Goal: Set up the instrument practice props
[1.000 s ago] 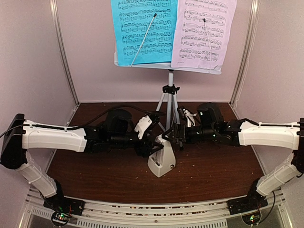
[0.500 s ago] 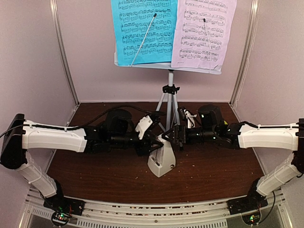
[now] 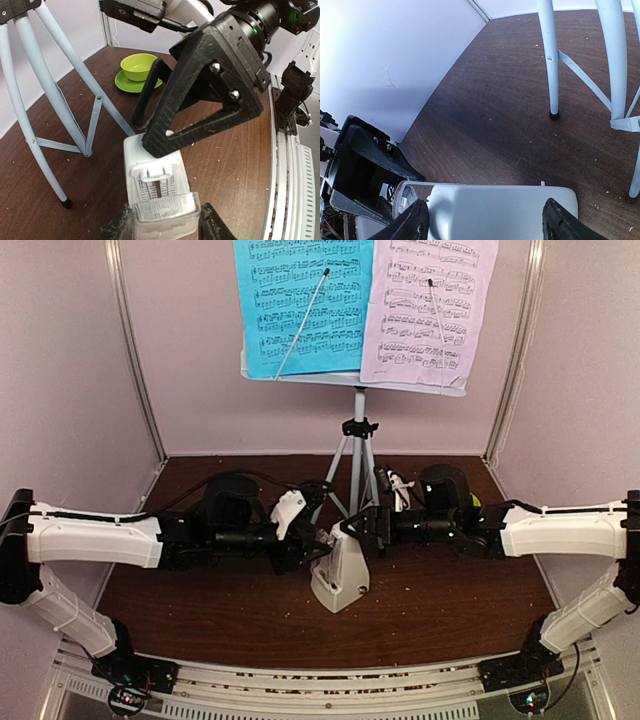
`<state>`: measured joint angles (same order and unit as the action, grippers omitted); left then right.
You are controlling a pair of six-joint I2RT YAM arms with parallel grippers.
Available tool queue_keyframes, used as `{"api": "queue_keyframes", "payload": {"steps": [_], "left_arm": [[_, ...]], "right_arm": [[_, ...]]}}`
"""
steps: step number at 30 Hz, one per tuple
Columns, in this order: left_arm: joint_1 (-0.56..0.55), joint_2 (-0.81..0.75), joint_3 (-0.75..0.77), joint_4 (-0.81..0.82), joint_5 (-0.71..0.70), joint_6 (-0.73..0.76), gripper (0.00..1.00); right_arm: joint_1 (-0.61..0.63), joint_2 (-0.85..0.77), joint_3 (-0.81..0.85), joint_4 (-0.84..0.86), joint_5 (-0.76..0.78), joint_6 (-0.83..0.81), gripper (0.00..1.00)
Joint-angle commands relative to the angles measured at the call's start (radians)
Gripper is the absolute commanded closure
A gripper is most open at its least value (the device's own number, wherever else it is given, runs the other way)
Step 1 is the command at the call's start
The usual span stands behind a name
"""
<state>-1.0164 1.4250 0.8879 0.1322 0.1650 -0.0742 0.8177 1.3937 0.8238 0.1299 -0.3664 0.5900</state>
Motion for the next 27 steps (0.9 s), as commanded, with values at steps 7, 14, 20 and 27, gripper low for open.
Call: {"api": "queue_keyframes", "payload": {"steps": [7, 14, 20, 27], "left_arm": [[0.054, -0.145, -0.06, -0.043, -0.062, -0.101, 0.9], [0.166, -0.109, -0.02, -0.299, -0.099, -0.166, 0.87], [0.259, 0.074, 0.152, -0.53, -0.146, -0.164, 0.86], [0.359, 0.289, 0.297, -0.609, -0.081, -0.217, 0.86]], "right_arm": [[-0.008, 0.067, -0.037, -0.248, 0.075, -0.055, 0.22], [-0.002, 0.089, -0.024, -0.23, 0.045, -0.053, 0.22], [0.004, 0.1, -0.009, -0.237, 0.038, -0.056, 0.22], [0.007, 0.097, 0.021, -0.252, 0.029, -0.058, 0.21]]}}
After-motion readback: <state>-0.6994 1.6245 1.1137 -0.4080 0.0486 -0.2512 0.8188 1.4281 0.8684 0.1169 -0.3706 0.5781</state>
